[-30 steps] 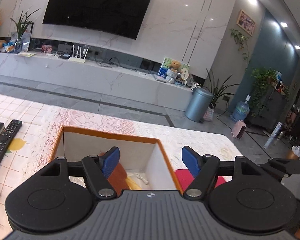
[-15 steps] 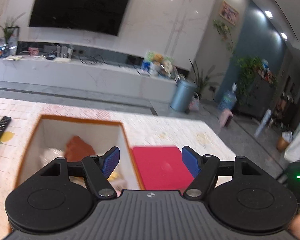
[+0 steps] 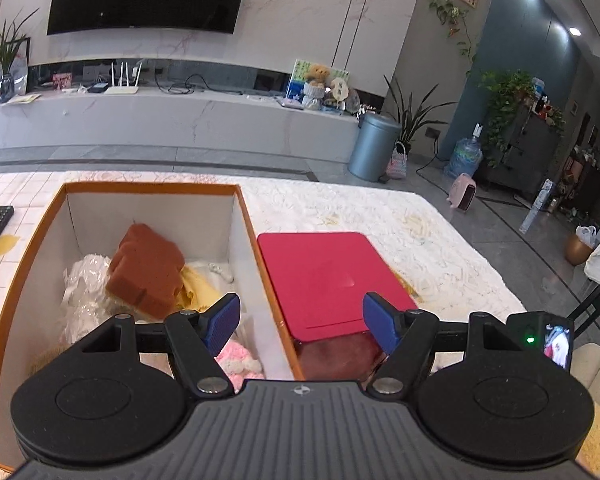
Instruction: Organize soft objects
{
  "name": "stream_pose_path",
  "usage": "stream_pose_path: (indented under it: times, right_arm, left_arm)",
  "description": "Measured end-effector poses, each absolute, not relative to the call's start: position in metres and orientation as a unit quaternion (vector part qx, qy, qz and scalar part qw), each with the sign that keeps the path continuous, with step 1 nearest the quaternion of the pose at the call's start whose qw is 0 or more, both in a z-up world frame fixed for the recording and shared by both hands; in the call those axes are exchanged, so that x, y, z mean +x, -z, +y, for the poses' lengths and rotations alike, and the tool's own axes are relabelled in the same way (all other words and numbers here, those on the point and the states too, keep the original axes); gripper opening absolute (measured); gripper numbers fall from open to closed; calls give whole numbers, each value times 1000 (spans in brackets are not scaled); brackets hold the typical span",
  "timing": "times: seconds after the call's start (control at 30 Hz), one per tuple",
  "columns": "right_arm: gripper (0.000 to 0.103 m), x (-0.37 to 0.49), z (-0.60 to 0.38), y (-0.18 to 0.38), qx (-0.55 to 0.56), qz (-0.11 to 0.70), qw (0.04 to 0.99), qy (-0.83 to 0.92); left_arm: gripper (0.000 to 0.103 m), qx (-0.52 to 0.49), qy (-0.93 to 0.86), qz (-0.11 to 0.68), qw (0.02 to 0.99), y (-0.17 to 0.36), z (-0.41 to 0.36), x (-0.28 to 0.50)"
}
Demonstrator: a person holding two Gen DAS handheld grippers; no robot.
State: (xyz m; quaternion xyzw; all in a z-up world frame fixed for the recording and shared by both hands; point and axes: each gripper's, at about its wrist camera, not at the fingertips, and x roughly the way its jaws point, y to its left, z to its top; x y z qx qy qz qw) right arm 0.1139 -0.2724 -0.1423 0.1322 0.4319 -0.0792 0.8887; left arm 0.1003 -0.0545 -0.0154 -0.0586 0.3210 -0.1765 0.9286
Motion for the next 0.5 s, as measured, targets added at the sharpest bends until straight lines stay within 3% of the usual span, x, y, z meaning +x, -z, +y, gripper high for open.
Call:
stream_pose_path:
  times: [0.03,0.07,0.13,0.17,0.33,0.43,0.5]
  right_arm:
    - [53,115,-273,141,128,432,890,71]
    - [46,114,-275,139,128,434,889,69]
    - [22,112,-282,134,129,435,889,62]
    - [18,107,-285,130,125,431,891,66]
    - [18,84,-283,106,-33,454,886,85]
    - [20,76,-302,101,-14,466,879,102]
    - [42,76,-312,102,19,470,879,82]
  left_arm:
    - [83,-58,176,323,928,16,-54,100]
    - [83,-57,176,324,928,16,-54,99]
    - [83,-57,177,325,927,16,-54,96]
    - [83,-57,177,325,927,15,-54,95]
    - [83,-55,188,323,926,9,-52,90]
    - [83,-47,188,322,927,7,-52,87]
    - [83,-45,190,320,927,5,-52,86]
